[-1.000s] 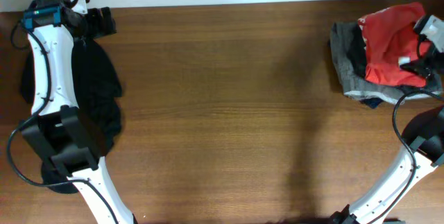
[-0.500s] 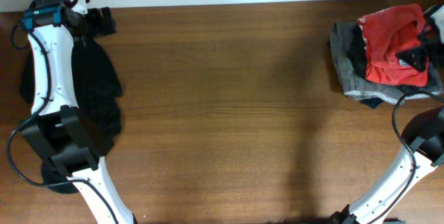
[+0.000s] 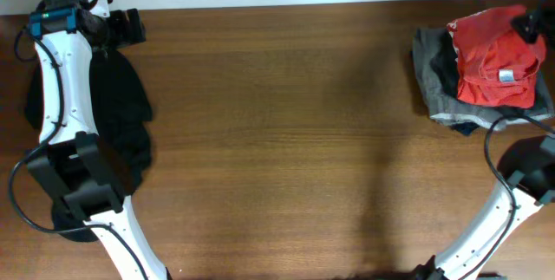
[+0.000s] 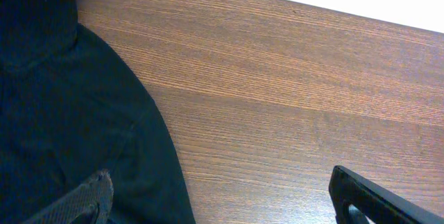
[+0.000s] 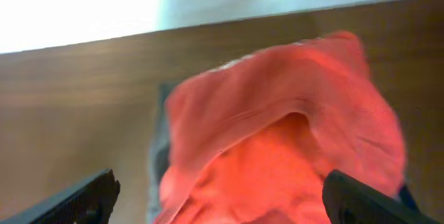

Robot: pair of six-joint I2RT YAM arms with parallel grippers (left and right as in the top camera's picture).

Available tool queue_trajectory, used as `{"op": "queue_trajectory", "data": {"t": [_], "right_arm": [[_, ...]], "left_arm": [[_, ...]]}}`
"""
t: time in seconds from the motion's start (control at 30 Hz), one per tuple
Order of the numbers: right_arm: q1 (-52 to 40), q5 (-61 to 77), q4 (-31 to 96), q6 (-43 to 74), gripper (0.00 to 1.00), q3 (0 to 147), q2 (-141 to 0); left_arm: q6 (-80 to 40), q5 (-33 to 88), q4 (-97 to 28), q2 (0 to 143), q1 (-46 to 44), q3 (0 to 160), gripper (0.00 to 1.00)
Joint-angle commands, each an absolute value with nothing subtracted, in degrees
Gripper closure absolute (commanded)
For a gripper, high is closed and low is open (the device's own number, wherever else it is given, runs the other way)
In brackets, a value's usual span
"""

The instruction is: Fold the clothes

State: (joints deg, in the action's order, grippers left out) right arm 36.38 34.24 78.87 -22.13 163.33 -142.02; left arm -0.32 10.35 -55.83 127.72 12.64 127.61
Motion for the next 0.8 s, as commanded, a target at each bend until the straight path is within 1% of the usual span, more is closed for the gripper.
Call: {"op": "queue_trajectory", "data": {"t": [0.0, 0.17, 0.27, 0.37, 0.53, 0.57, 0.6, 0.63, 0.67, 0.7, 0.73, 0.77], "right_arm": [[32.1, 15.4, 76.0, -8.5, 0.02, 164.5, -139.5], [26.0, 3.3, 70.7, -1.1, 0.02, 164.5, -140.0], [24.2, -0.4, 69.2, 2.7, 0.02, 163.3, -141.0], [23.9, -2.2, 69.0, 6.8, 0.02, 161.0, -141.6], [25.0, -2.2, 68.9, 6.9, 0.01, 156.5, -141.9], [25.2, -2.2, 68.9, 6.9, 0.02, 155.5, -141.9], [25.5, -2.2, 68.7, 6.9, 0.07, 154.2, -141.9], [25.6, -2.2, 68.3, 6.9, 0.14, 152.8, -141.9], [26.0, -2.2, 67.9, 6.9, 0.34, 151.1, -141.9], [26.1, -2.2, 67.0, 7.0, 0.69, 149.2, -141.9], [26.2, -2.0, 66.1, 7.0, 0.82, 147.5, -141.9], [26.3, -1.7, 64.9, 7.0, 0.9, 145.3, -141.9]], "left_arm": [[-0.9, 11.2, -55.4, 126.6, 12.6, 127.1, 0.01], [-0.8, 10.2, -54.9, 126.6, 12.6, 127.1, 0.01], [-0.8, 8.3, -54.8, 126.6, 12.6, 127.1, 0.01], [-0.8, 7.0, -54.7, 126.6, 12.6, 127.1, 0.01], [-0.8, 7.0, -54.6, 126.6, 12.6, 127.1, 0.01], [-0.8, 7.0, -54.6, 126.6, 12.6, 127.1, 0.01], [-0.8, 7.0, -54.5, 126.6, 12.6, 127.1, 0.01], [-0.8, 7.0, -54.4, 126.6, 12.6, 127.1, 0.01], [-0.8, 7.0, -54.2, 126.6, 12.6, 127.1, 0.01], [-0.8, 7.0, -54.2, 126.6, 12.6, 127.1, 0.01], [-0.8, 7.0, -54.0, 126.6, 12.6, 127.1, 0.01], [-0.8, 7.0, -54.0, 126.6, 12.6, 127.1, 0.01]]}}
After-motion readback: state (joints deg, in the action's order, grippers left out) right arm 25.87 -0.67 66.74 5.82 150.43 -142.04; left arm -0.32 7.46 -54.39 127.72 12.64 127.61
